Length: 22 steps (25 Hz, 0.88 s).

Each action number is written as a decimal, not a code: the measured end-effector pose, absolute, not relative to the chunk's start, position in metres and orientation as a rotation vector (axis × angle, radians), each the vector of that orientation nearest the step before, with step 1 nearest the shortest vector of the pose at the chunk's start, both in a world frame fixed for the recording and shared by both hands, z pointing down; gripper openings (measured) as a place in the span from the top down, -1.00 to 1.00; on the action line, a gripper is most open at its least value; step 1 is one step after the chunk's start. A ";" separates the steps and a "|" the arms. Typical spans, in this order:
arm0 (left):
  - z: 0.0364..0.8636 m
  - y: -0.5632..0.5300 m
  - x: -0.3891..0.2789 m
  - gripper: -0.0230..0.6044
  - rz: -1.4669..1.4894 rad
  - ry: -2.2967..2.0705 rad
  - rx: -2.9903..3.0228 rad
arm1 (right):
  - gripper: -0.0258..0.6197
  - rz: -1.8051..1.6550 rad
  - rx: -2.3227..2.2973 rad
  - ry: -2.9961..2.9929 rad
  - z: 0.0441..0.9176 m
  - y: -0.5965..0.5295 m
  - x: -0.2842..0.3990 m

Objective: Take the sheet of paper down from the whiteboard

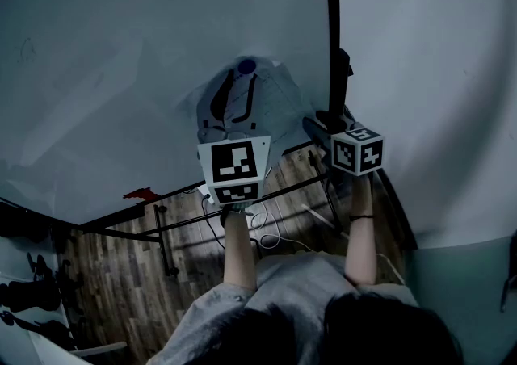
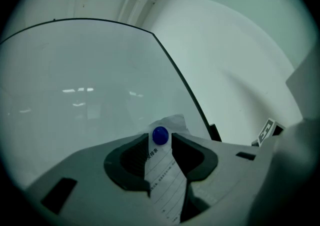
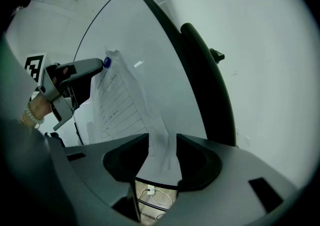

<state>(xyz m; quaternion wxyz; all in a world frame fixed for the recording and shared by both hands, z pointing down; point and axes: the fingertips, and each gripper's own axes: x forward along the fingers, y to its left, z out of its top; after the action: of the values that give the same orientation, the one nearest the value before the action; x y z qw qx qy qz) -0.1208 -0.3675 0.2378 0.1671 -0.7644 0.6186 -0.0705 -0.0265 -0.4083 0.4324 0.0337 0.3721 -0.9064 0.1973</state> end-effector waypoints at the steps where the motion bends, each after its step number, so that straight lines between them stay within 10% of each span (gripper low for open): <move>1: 0.238 -0.369 -0.120 0.54 -0.213 1.763 -2.163 | 0.45 0.612 1.139 -2.789 0.433 -0.410 -0.027; 18: 0.238 -0.381 -0.109 0.54 -0.391 1.765 -1.913 | 0.48 0.630 0.931 -2.796 0.444 -0.410 -0.047; 22: 0.239 -0.382 -0.112 0.54 -0.400 1.771 -1.874 | 0.77 0.576 0.896 -2.803 0.442 -0.407 -0.052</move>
<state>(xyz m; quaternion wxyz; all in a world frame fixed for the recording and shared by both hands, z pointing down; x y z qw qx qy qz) -0.1117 -0.3819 0.2388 0.2628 -0.6929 0.6549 -0.1478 -0.0523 -0.4074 0.4419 0.0712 0.2981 -0.9324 0.1917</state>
